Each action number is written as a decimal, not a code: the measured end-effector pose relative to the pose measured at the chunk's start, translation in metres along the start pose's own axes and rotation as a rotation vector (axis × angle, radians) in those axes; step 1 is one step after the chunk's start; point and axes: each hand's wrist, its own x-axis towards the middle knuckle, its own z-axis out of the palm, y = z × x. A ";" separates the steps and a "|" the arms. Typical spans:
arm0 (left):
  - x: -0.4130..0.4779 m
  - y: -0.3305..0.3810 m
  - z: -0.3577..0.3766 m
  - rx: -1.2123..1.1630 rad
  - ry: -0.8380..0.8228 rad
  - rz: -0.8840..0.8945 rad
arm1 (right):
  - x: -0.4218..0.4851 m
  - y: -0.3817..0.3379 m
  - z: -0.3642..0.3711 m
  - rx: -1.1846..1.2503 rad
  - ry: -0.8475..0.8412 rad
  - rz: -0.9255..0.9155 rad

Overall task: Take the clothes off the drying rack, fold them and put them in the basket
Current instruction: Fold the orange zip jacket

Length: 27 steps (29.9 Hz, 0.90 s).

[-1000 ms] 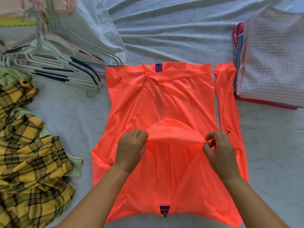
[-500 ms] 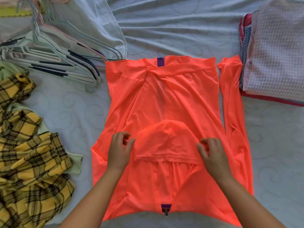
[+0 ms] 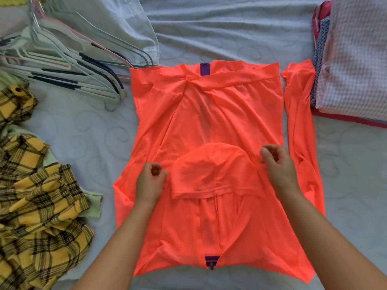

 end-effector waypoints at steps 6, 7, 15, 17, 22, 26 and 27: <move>-0.050 -0.011 0.015 0.206 -0.072 0.197 | -0.057 0.044 -0.014 -0.175 -0.012 0.185; -0.048 -0.010 0.018 0.185 -0.006 0.107 | -0.059 0.047 -0.013 -0.223 -0.011 0.201; -0.038 -0.003 0.016 0.118 -0.034 -0.099 | -0.051 0.041 -0.010 -0.270 -0.062 0.259; -0.038 -0.002 0.010 0.203 -0.018 -0.046 | -0.053 0.038 -0.013 -0.237 -0.049 0.250; -0.041 0.015 0.006 0.167 -0.036 -0.036 | -0.058 0.023 -0.009 -0.089 -0.061 0.253; -0.044 0.053 0.015 -0.585 -0.138 -0.335 | -0.057 0.006 0.002 0.127 -0.041 0.360; -0.044 0.061 0.018 -0.796 -0.163 -0.376 | -0.056 0.002 0.007 0.176 -0.047 0.386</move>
